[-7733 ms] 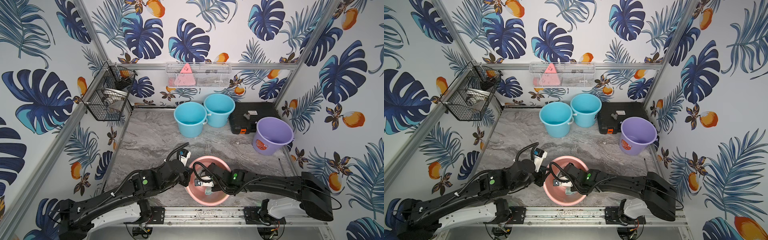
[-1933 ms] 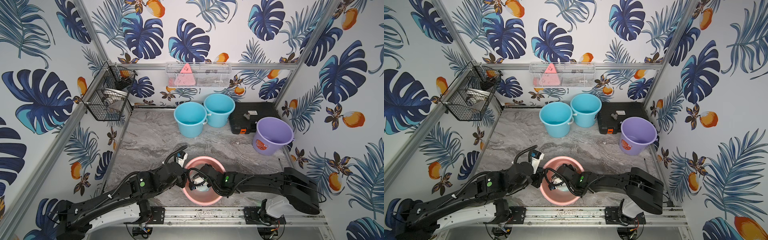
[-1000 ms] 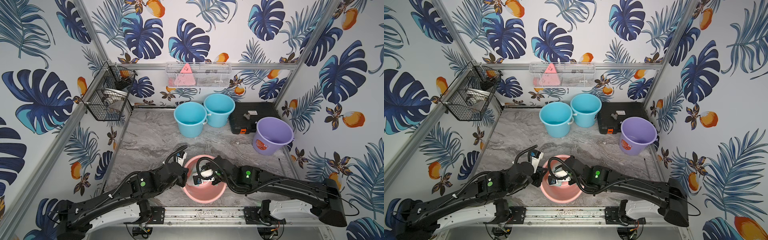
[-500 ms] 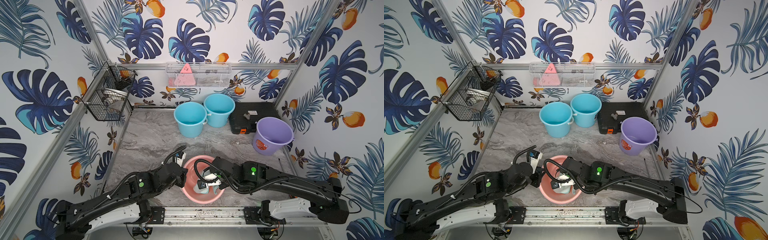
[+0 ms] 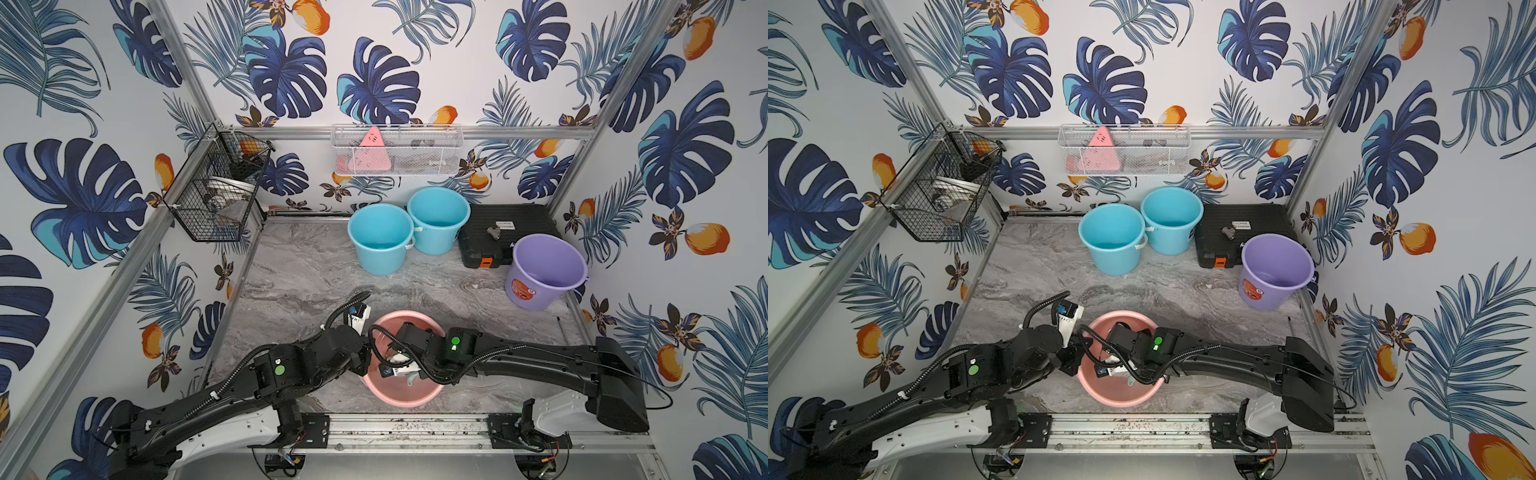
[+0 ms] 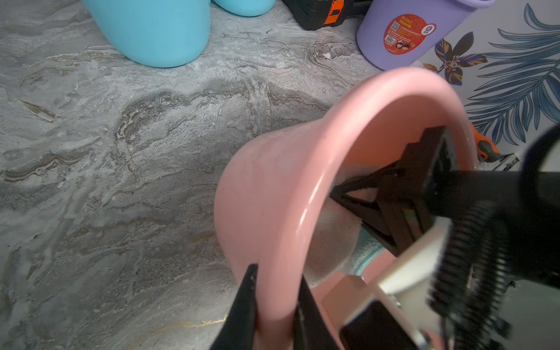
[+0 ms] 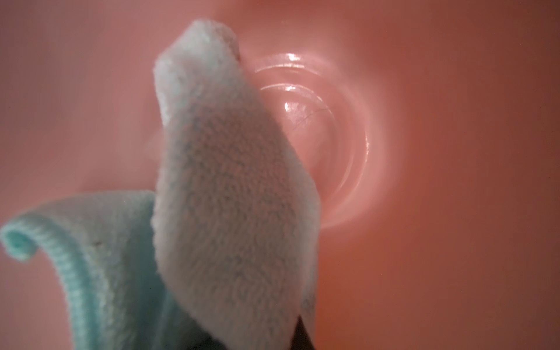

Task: Wipe the inside of the bucket with a cloth
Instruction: Wipe the dirt from the inside of the bucket.

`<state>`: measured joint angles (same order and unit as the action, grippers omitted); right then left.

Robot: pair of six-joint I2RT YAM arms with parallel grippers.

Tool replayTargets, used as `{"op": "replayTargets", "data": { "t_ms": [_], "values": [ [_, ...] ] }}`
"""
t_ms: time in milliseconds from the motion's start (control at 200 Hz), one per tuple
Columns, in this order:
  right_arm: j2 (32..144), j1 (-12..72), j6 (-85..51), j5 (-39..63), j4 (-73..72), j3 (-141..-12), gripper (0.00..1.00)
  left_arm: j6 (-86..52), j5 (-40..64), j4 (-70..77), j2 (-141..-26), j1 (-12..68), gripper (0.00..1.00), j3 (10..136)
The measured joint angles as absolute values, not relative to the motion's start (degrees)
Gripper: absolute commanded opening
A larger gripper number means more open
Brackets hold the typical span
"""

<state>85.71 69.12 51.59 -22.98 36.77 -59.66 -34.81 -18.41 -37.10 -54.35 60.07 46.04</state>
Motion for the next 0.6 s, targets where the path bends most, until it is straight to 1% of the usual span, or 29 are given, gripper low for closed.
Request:
{"op": "replayTargets", "data": {
  "t_ms": [165, 400, 600],
  "values": [
    [88.62, 65.95, 51.44, -20.82, 28.95, -56.05, 0.0, -34.81, -18.0, -36.86, -54.37, 60.14, 0.0, 46.04],
    [90.94, 63.48, 50.28, -17.54, 18.11, -51.7, 0.0, -35.66, -18.06, -36.58, -54.39, 60.14, 0.0, 45.95],
    [91.59, 63.09, 48.25, -17.06, 14.28, -51.0, 0.0, -35.86, -19.14, -36.51, -54.24, 60.07, 0.0, 45.93]
  ]
}}
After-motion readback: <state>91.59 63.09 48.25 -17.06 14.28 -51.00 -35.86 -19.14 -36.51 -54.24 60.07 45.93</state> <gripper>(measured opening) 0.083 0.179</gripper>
